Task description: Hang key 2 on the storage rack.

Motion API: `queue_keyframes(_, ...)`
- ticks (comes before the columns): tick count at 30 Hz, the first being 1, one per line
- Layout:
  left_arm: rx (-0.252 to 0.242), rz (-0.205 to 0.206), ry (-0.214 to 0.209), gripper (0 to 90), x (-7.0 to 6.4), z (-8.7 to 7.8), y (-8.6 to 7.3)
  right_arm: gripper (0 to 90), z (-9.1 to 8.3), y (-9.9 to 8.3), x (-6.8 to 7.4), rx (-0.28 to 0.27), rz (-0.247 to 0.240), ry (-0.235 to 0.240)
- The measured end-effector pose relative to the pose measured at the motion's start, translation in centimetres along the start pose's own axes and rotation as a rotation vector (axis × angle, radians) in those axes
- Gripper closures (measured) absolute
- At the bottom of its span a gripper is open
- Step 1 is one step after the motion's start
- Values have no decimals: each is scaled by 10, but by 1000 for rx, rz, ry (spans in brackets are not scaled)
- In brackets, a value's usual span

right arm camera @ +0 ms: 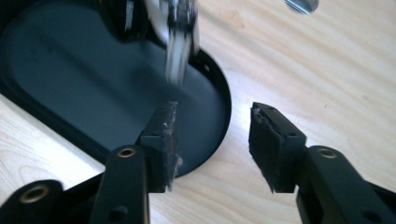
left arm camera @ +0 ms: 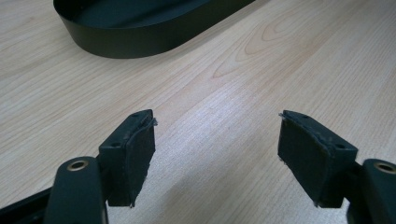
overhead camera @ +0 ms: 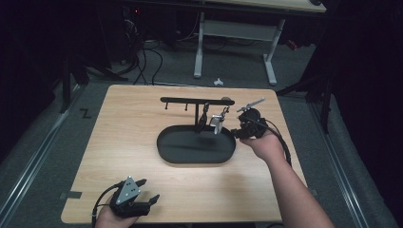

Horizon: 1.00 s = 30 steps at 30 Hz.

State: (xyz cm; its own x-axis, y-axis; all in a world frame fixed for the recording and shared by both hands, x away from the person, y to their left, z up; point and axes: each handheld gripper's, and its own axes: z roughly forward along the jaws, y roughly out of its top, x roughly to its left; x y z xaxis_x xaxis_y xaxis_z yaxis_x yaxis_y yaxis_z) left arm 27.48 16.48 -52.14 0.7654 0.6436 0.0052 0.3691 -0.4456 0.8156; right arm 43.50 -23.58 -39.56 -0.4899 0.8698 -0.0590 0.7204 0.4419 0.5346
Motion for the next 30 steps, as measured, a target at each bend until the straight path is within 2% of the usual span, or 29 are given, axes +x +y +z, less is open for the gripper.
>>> queue_keyframes(2,-1,0,0,279,0,1,0,470,3,-9,2,15,-3,-3)
queue_keyframes(3,3,0,-2,279,0,1,0,468,4,-13,2,-1,-10,-3)
queue_keyframes(10,8,0,-3,279,0,2,-1,419,14,-53,2,-47,22,6)
queue_keyframes(15,13,5,-6,279,-1,4,0,405,18,-87,4,-121,36,5)
queue_keyframes(18,15,9,-8,279,-3,6,1,375,20,-107,10,-152,15,-22)
queue_keyframes(22,18,22,-5,279,-5,7,2,326,24,-135,20,-212,2,-28)
queue_keyframes(27,18,13,12,277,-1,8,2,272,28,-166,30,-279,50,-62)
queue_keyframes(29,12,-5,18,276,0,8,2,270,29,-185,33,-323,85,-77)
queue_keyframes(30,11,-9,20,276,0,8,2,267,29,-192,33,-324,105,-63)
